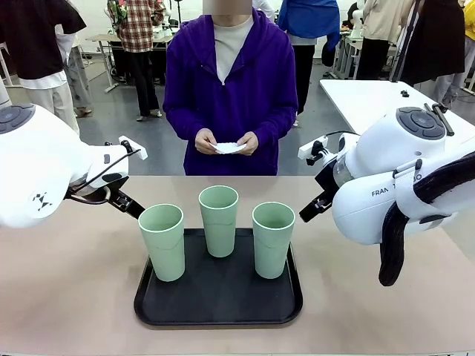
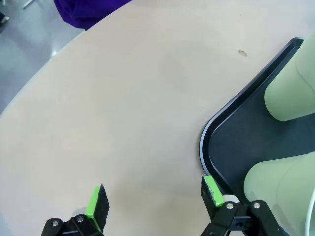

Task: Place coasters on the table and set cups on them.
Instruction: Pick up one Reusable plastic cup and place it on a coaster set by the human.

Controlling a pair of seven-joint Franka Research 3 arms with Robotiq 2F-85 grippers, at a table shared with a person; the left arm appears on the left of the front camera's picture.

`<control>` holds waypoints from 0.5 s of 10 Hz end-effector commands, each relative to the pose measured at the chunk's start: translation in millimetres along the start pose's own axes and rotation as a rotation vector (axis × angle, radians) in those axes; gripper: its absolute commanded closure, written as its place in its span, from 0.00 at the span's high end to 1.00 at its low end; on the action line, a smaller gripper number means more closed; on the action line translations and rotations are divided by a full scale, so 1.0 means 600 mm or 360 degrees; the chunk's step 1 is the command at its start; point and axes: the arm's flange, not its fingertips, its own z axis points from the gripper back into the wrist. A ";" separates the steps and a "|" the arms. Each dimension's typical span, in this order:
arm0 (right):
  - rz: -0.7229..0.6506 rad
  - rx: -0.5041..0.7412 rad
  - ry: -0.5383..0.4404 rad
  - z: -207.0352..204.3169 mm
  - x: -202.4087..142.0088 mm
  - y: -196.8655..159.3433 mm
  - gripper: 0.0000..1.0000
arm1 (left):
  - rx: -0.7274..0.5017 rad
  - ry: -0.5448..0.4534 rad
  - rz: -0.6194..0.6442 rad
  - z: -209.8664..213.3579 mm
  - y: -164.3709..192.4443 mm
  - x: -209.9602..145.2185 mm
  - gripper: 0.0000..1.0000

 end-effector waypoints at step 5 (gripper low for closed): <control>0.0066 -0.0103 0.0139 0.162 0.005 -0.001 1.00 | 0.0066 0.0041 -0.0127 0.148 0.026 -0.038 1.00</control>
